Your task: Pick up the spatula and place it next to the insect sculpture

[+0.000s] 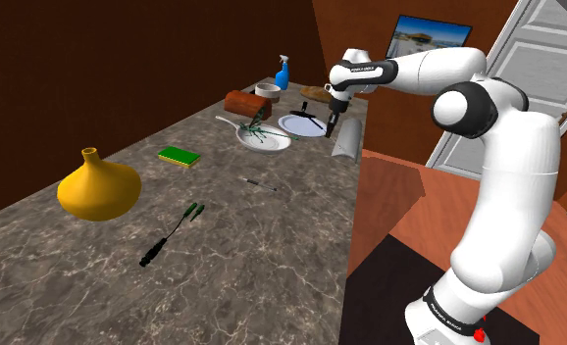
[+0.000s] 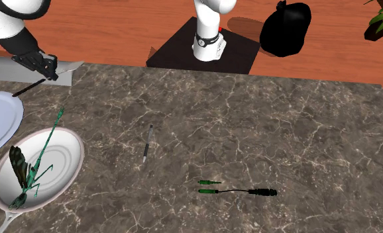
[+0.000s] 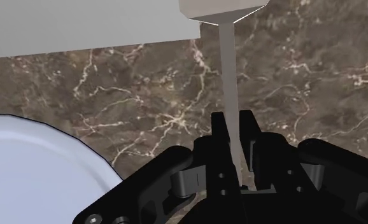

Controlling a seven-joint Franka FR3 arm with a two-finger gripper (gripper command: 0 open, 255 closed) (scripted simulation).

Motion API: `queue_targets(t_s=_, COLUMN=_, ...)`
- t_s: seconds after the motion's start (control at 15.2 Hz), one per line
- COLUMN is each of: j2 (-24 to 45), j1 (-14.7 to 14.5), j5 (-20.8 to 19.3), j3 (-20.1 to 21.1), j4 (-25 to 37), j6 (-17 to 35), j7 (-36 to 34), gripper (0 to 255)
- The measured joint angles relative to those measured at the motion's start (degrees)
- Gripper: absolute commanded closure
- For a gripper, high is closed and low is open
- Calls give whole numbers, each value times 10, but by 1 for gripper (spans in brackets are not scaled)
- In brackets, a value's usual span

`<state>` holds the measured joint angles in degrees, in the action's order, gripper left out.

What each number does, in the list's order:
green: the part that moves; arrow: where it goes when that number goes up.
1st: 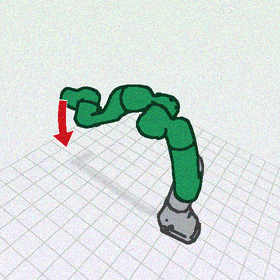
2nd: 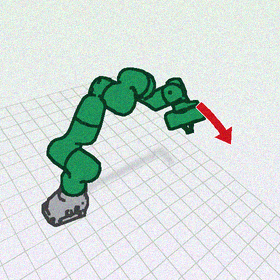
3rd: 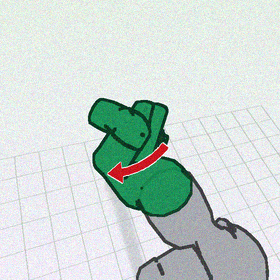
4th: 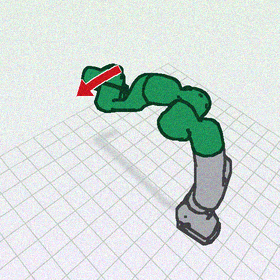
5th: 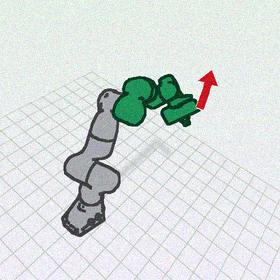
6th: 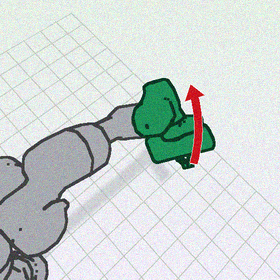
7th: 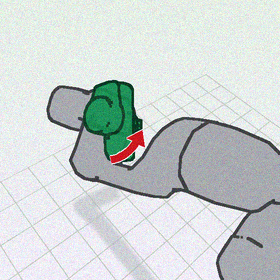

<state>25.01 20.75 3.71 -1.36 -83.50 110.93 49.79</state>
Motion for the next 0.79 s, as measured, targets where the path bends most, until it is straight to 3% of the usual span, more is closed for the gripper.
queue_targets(t_s=0.79, j2=26, j1=0, j5=3, j3=1, j4=-54, j6=80, j7=5, gripper=255)
